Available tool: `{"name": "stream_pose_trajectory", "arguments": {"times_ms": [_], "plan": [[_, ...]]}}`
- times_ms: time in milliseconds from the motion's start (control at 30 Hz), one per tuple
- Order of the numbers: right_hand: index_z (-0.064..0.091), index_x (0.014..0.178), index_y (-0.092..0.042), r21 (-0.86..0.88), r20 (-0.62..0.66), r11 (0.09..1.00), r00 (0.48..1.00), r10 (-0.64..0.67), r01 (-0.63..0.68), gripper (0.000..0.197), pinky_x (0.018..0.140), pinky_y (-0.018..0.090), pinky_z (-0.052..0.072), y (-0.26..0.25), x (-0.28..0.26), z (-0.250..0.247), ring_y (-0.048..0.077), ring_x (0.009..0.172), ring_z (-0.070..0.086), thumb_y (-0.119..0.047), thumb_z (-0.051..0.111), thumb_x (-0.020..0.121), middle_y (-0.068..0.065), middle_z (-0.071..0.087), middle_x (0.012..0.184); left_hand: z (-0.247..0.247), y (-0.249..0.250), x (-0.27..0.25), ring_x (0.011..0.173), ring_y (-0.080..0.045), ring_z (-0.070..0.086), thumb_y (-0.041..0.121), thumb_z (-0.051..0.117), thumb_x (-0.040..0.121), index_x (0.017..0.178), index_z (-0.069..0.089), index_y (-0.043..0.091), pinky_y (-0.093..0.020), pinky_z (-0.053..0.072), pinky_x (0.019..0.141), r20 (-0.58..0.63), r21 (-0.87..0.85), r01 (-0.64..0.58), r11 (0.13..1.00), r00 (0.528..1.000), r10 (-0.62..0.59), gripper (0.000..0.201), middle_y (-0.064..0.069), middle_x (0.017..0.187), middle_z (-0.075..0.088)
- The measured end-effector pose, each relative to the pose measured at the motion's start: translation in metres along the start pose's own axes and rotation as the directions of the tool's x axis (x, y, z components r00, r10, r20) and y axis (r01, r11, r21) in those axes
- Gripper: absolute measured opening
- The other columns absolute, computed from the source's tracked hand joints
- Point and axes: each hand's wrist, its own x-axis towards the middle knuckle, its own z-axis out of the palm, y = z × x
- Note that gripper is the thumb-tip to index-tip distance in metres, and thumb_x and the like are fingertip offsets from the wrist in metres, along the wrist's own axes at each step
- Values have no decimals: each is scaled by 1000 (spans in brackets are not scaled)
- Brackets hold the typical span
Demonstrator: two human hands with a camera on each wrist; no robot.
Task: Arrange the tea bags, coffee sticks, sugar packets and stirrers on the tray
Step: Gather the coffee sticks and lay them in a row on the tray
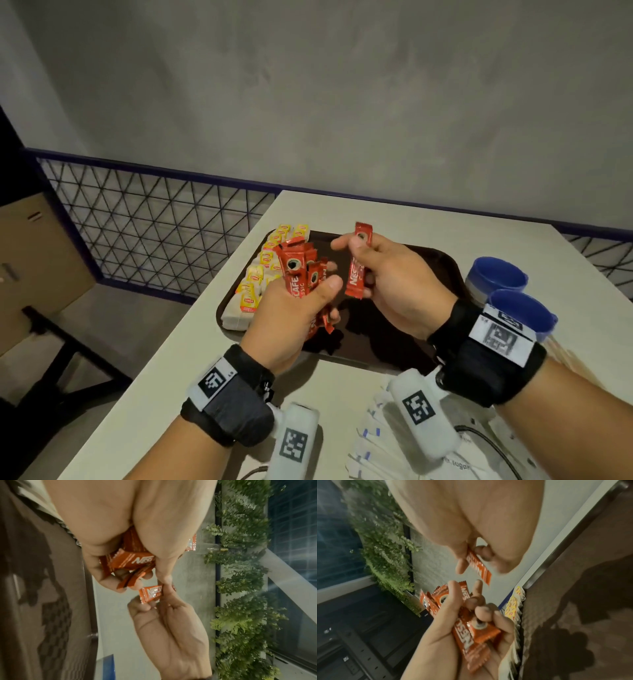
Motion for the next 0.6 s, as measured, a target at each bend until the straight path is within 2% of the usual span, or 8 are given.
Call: {"name": "stream_pose_trajectory", "arguments": {"times_ms": [33, 100, 200, 300, 400, 467, 533, 600], "plan": [[73, 112, -13, 43, 29, 999, 1000, 12, -13, 28, 69, 29, 54, -1, 1, 0, 14, 63, 61, -24, 48, 110, 0, 69, 74, -1, -3, -1, 85, -33, 66, 23, 74, 88, 122, 64, 0, -34, 53, 68, 15, 31, -14, 999, 1000, 13, 42, -21, 110, 73], [75, 112, -10, 64, 49, 998, 999, 4, -7, 22, 69, 32, 54, 3, 5, -2, 15, 62, 54, -14, 54, 106, 2, 60, 68, -4, -5, -1, 93, -29, 70, 21, 74, 89, 117, 60, -5, -32, 53, 68, 0, 65, -16, 998, 1000, 16, 41, -19, 109, 75], [74, 109, -2, 110, 35, 994, 999, -2, -2, 19, 72, 33, 61, 3, 8, -2, 21, 72, 61, -5, 57, 103, 13, 64, 84, -12, -3, 1, 77, -19, 64, 22, 78, 84, 107, 63, 4, -31, 52, 65, -80, 60, -19, 998, 997, 24, 33, -8, 92, 69], [74, 108, 1, 90, 47, 996, 999, 12, -16, 16, 77, 39, 65, 2, 9, -5, 28, 80, 69, 1, 62, 99, 23, 70, 93, -19, 1, 4, 67, -16, 58, 12, 76, 88, 114, 62, -1, -32, 52, 64, -149, -15, -19, 1000, 989, 17, 32, -10, 91, 63], [80, 99, -5, -114, 29, 993, 999, -38, 41, 11, 79, 41, 64, 2, 12, -10, 28, 78, 73, -1, 74, 90, 19, 76, 90, -26, 6, 6, 63, -18, 57, 6, 73, 92, 110, 64, -3, -32, 52, 64, -195, 38, -81, 996, 977, 86, 22, -12, 88, 64], [82, 93, -12, -316, 43, 946, 997, -64, 74, 10, 72, 30, 62, -2, 14, -14, 22, 74, 74, -7, 83, 84, 10, 79, 84, -28, 9, 7, 65, -23, 57, 7, 74, 91, 98, 70, 5, -37, 51, 68, -223, 107, -129, 986, 963, 150, 8, -11, 82, 65], [82, 90, -15, -428, 79, 901, 996, -38, 68, 12, 60, 18, 55, -7, 20, -18, 15, 64, 71, -10, 87, 80, 6, 78, 79, -28, 11, 7, 65, -25, 59, 11, 77, 91, 87, 73, 14, -40, 50, 69, -250, 160, -154, 975, 949, 191, 6, -11, 75, 65], [82, 91, -14, -473, 72, 877, 996, -54, 82, 13, 54, 17, 49, -12, 33, -22, 12, 58, 63, -8, 87, 80, 10, 77, 77, -25, 14, 6, 63, -23, 60, 22, 79, 89, 85, 73, 16, -39, 49, 68, -273, 123, -150, 981, 945, 179, 9, -11, 75, 66]]}}
